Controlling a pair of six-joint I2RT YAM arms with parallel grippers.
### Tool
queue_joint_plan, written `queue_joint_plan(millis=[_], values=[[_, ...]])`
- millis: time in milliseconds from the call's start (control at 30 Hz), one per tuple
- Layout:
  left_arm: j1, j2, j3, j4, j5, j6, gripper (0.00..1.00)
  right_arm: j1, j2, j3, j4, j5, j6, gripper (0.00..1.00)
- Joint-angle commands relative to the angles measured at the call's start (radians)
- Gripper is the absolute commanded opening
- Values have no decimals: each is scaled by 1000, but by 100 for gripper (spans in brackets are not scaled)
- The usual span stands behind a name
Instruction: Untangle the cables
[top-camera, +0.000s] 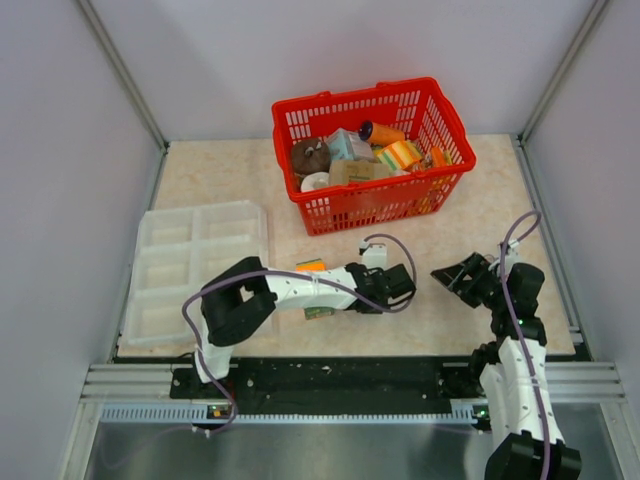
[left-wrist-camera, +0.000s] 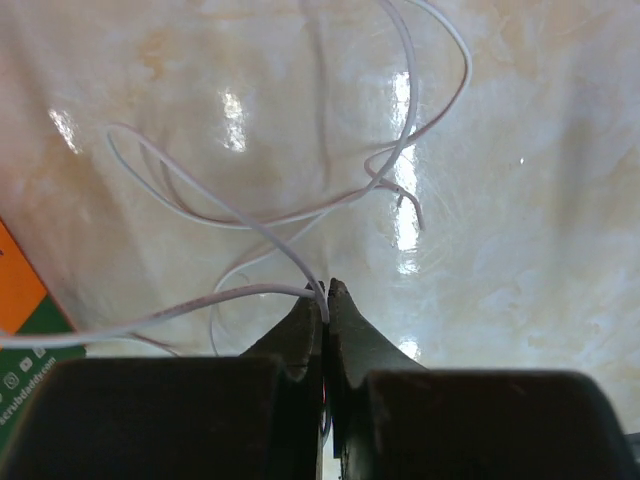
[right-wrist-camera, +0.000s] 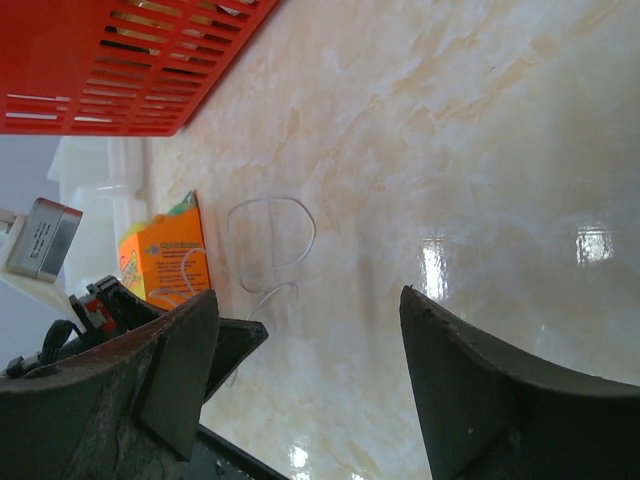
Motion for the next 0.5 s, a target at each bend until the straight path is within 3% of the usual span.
queue_joint_plan(millis=[0,233,400,467], values=[[7,-33,-8,26,0,68,0,7,-11,-2,46,-14,3,72],[-12,-292,-143,124,29,267,0,7,-11,-2,46,-17,3,72],[-12,-514,-177,155,155,438,0,7,-5,0,52,-13,1,73],[-12,-606,-166,141,135,487,0,7,-5,0,52,-13,0,73]])
